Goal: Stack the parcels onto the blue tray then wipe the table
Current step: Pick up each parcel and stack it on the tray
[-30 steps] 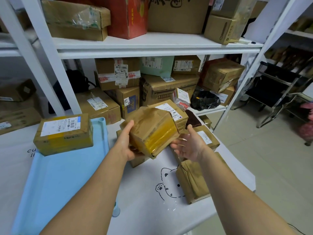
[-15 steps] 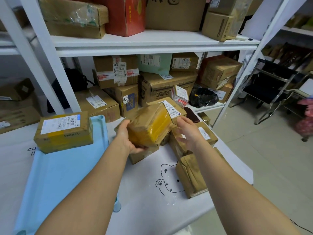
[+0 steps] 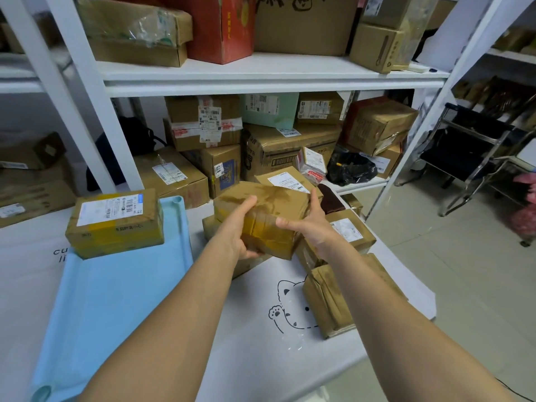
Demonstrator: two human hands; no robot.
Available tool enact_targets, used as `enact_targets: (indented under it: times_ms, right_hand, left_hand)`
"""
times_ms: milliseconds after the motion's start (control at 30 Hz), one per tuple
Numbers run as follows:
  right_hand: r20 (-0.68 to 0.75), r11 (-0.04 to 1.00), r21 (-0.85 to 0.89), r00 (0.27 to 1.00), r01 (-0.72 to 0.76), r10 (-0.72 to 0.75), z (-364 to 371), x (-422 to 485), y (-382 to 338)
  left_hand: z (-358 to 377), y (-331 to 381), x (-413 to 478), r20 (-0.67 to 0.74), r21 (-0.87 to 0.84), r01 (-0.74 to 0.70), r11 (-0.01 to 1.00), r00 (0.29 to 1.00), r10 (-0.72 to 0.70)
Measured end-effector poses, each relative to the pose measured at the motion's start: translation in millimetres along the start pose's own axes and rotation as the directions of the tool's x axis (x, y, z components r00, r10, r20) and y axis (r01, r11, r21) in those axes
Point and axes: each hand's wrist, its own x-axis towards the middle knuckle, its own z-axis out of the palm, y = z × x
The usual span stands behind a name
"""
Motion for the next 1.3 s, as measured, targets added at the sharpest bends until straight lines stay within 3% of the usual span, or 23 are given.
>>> enact_targets:
  times_ms: [167, 333, 567, 800, 1000, 1300]
  right_hand:
    - [-0.017, 0.998, -0.055, 1.0, 0.026, -0.027, -7, -2, 7]
    - [-0.068, 0.957, 0.261, 0.987, -0.124, 0.146, -9, -8, 12]
    - [0.009, 0.79, 0.536, 0.938, -0.298, 0.348, -13, -12, 26]
    - [0.16, 0.664, 0.641, 0.913, -0.384, 0.374, -13, -13, 26]
    - [0.32, 0.553, 0.672, 0.866, -0.493, 0.383, -16, -20, 23]
    - [0.576, 0.573, 0.58, 0.789, -0.578, 0.213, -17, -17, 28]
  left_hand:
    - [-4, -2, 2, 0.012, 0.0, -0.021, 1.0, 1.0, 0.021]
    - [-15, 2, 11, 0.017, -0.161, -0.062, 0.985, 0.998, 0.065]
    - [-26, -2, 15, 0.05, -0.087, -0.125, 0.988, 0.99, 0.13]
    - [-16, -8, 13, 0.152, 0.019, -0.2, 0.98, 0.969, 0.195]
    - [-13, -7, 16, 0.15, -0.128, -0.225, 0.966, 0.958, 0.243]
    - [-18, -13, 19, 0.361, -0.149, -0.271, 0.951, 0.881, 0.307]
